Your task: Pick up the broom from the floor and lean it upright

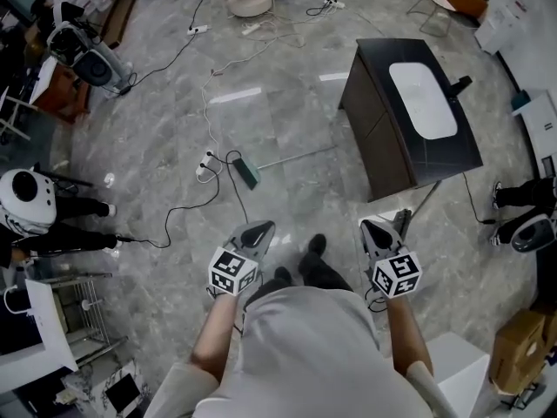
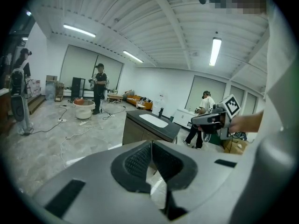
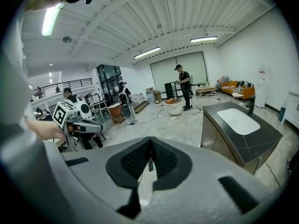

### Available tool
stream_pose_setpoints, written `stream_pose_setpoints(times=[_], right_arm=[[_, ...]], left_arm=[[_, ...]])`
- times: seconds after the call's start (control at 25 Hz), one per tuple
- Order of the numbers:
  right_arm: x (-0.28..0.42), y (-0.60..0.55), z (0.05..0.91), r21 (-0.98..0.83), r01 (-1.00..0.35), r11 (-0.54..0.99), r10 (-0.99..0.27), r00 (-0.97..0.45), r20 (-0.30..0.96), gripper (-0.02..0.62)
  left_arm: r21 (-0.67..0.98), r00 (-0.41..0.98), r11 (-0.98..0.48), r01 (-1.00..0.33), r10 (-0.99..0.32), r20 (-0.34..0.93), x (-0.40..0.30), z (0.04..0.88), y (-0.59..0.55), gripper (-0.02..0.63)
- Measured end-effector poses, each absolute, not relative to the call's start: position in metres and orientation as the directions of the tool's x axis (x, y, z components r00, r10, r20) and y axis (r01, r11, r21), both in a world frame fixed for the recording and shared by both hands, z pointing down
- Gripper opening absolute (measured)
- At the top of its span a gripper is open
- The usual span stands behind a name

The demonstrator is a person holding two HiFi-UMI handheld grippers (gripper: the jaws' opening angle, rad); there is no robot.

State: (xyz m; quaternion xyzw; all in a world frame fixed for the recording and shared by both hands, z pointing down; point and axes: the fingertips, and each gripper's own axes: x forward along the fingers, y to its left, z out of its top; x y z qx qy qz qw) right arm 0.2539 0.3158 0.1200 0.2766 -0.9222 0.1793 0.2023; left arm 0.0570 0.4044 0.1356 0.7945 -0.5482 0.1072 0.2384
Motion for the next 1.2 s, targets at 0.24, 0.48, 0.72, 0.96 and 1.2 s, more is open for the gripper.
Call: stream_pose_setpoints(times=[0.24, 0.48, 0.72, 0.96, 1.2], right_arm=[[0.265, 0.256, 0.135, -0.237, -0.555, 0.797, -0.403, -0.782, 0.475, 0.000], [0.271, 0.223, 0.145, -0.261, -0.541, 0.799, -0.379, -0.792, 0.479, 0.000], [0.270, 0.201, 0.157, -0.285, -0.550, 0.785, -0.370, -0.785, 0.496, 0.000], [0.253, 0.170, 0.170, -0.271, -0.563, 0.781, -0.367, -0.764, 0.531, 0.000], [0.221, 0.130, 0.184, -0.248, -0.589, 0.769, -0.374, -0.729, 0.573, 0.000]], left_arm=[[0.244, 0.351, -0.266, -0.933, -0.823, 0.446, 0.071, 0.141, 0.350, 0.009], [0.231, 0.347, -0.268, -0.935, -0.817, 0.461, 0.082, 0.146, 0.311, 0.009], [0.240, 0.366, -0.282, -0.929, -0.799, 0.477, 0.082, 0.156, 0.281, 0.009], [0.252, 0.393, -0.306, -0.918, -0.782, 0.484, 0.057, 0.174, 0.240, 0.009], [0.291, 0.449, -0.346, -0.892, -0.751, 0.483, 0.024, 0.201, 0.190, 0.009]])
